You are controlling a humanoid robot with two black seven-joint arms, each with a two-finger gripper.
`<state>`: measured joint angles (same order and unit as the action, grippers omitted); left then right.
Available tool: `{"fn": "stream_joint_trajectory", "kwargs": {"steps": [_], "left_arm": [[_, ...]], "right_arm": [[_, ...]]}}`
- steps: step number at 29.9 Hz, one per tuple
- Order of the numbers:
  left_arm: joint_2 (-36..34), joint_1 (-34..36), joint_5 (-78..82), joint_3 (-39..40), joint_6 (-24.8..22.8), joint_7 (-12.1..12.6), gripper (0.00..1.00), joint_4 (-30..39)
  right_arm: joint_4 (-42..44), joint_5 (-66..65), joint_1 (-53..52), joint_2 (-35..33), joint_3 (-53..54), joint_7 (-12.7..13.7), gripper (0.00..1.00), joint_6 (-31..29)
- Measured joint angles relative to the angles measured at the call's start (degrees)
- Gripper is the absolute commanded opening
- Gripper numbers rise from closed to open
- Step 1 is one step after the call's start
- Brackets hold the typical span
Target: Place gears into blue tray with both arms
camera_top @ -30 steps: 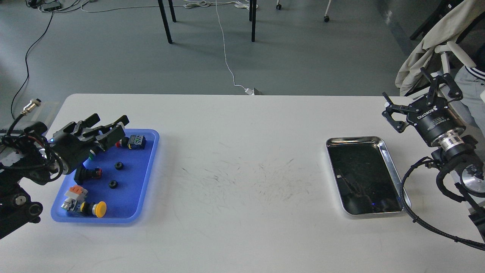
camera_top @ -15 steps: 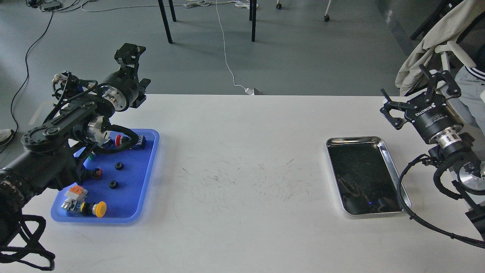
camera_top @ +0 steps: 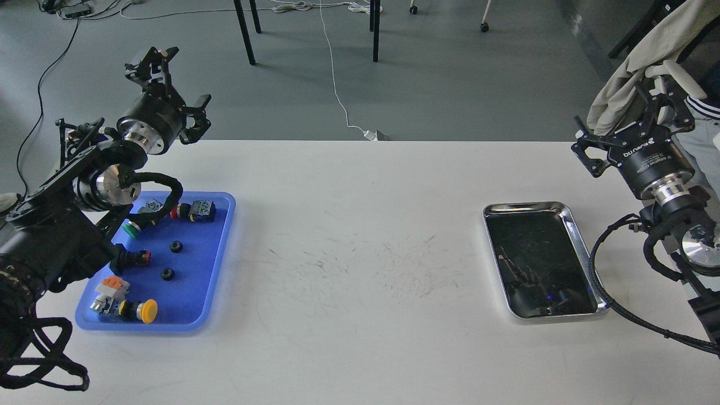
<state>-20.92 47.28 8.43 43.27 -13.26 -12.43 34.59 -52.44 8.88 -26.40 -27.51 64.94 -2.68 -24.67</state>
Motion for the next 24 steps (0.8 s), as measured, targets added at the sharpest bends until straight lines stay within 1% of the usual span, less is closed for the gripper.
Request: {"fn": "stream_joint_trajectory", "kwargs": {"steps": [9,24], "left_arm": [[0.25,-3.08,-3.76,1.82,-0.41,-1.74,0.99,-1.15],[-0.08,-3.76,-3.86,2.02,-0.45,-2.23,0.99,-1.25]], "right_arm": [[-0.22,0.00,-0.40,0.79,-0.26,0.22,0.99,0.51],[-0.38,0.00,-0.42,0.96,-0.51,0.22,0.99,0.60]]}}
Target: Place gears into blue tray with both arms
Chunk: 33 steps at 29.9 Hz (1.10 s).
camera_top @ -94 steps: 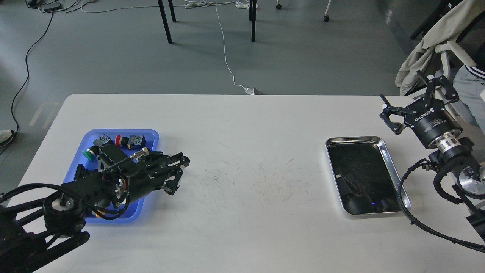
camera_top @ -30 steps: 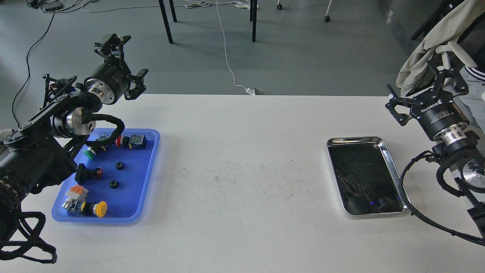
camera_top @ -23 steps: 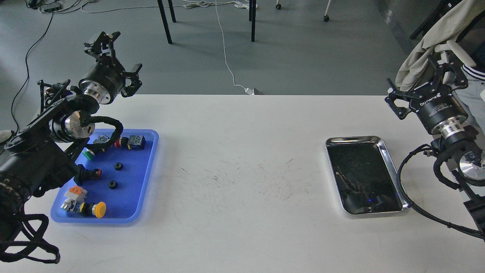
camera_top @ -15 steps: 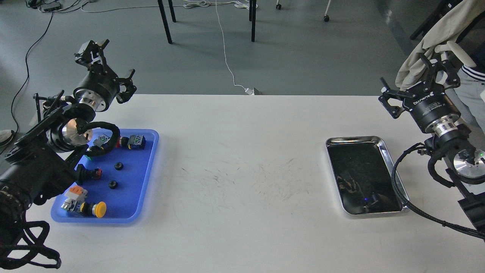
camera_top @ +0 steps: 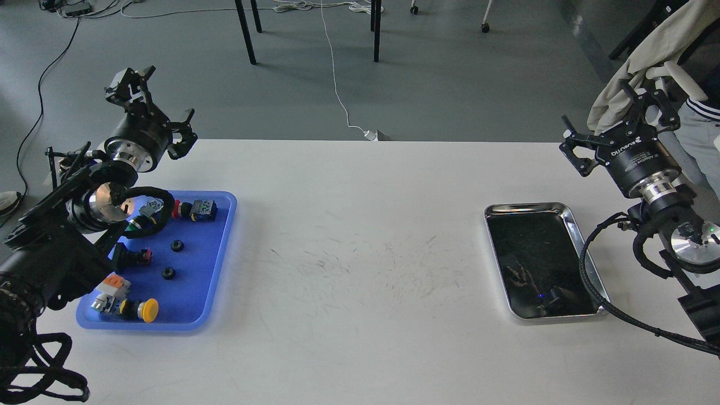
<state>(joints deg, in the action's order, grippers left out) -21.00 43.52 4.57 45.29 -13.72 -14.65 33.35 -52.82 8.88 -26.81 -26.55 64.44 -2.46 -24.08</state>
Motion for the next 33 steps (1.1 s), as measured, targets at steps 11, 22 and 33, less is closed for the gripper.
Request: {"fn": "stream_joint_trajectory", "kwargs": {"steps": [11,22,33], "left_arm": [[0.15,-0.02,0.09,0.03,0.20,-0.06,0.99,0.76],[0.63,-0.02,0.17,-0.21,0.41,0.04,0.99,1.58],[0.53,-0.01,0.18,-0.21,0.53,0.06,0.99,1.93]], "right_arm": [[-0.14,-0.07,0.08,0.07,-0.02,0.00,0.99,0.05],[-1.05,-0.07,-0.02,0.07,-0.10,0.08,0.99,0.32],[-1.67,-0.05,0.07,0.18,-0.02,0.09,0.99,0.39]]}}
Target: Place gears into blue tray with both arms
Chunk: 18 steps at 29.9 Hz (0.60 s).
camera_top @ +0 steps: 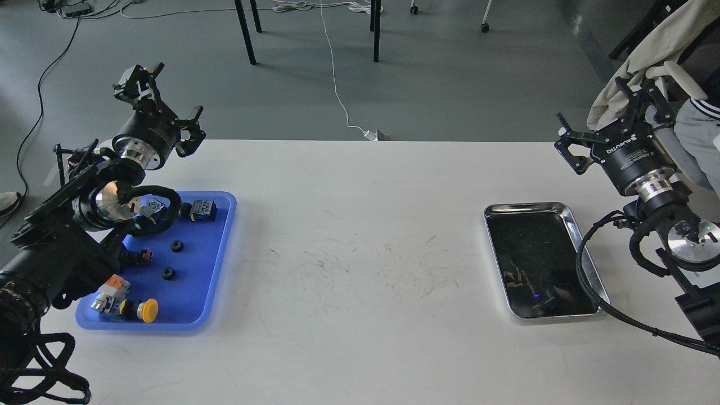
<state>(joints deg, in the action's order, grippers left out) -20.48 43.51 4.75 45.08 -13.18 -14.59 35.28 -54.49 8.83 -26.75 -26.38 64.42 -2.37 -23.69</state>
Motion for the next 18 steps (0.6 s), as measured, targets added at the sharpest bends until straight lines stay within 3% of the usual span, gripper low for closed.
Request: {"fn": "stream_joint_trajectory", "kwargs": {"steps": [18], "left_arm": [[0.03,0.00,0.00,-0.09,0.03,-0.09,0.99,0.04]], "right_arm": [[0.00,0.01,0.04,0.06,0.01,-0.09,0.99,-0.04]]}}
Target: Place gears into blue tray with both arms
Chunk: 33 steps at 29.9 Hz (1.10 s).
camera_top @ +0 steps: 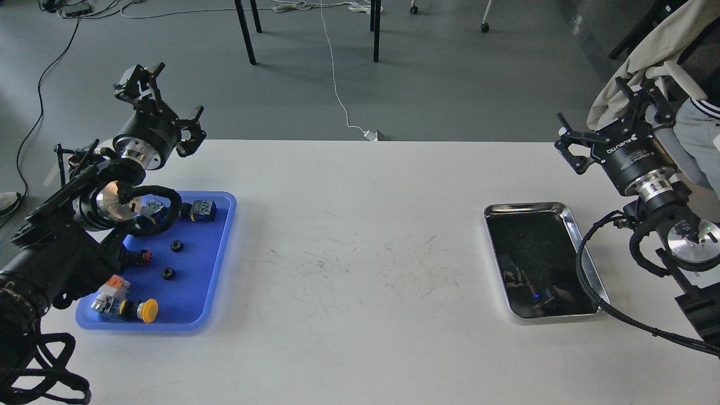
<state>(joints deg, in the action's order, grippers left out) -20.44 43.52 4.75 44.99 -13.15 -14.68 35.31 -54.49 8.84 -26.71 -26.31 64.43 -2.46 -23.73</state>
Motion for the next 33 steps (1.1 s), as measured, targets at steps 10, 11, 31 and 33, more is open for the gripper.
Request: {"fn": "stream_joint_trajectory", "kwargs": {"steps": [10,11,31,33], "left_arm": [[-0.01,0.00,0.00,-0.08,-0.02,0.00,0.99,-0.03],[-0.05,0.00,0.00,-0.08,-0.02,0.00,0.99,-0.04],[-0.56,0.00,0.00,-0.08,0.05,0.05,0.99,0.11],[-0.56,0.00,0.00,-0.08,0.05,0.05,0.99,0.11]], "right_arm": [[-0.04,0.03,-0.01,0.75,0.00,0.00,0.99,0.00],[-0.06,0.03,-0.02,0.78,0.00,0.00,0.99,0.00],[-0.87,-0.03,-0.04,0.83,0.06,0.00,0.99,0.00],[-0.88,-0.02,-0.01,0.83,0.08,0.00,0.99,0.00]]}}
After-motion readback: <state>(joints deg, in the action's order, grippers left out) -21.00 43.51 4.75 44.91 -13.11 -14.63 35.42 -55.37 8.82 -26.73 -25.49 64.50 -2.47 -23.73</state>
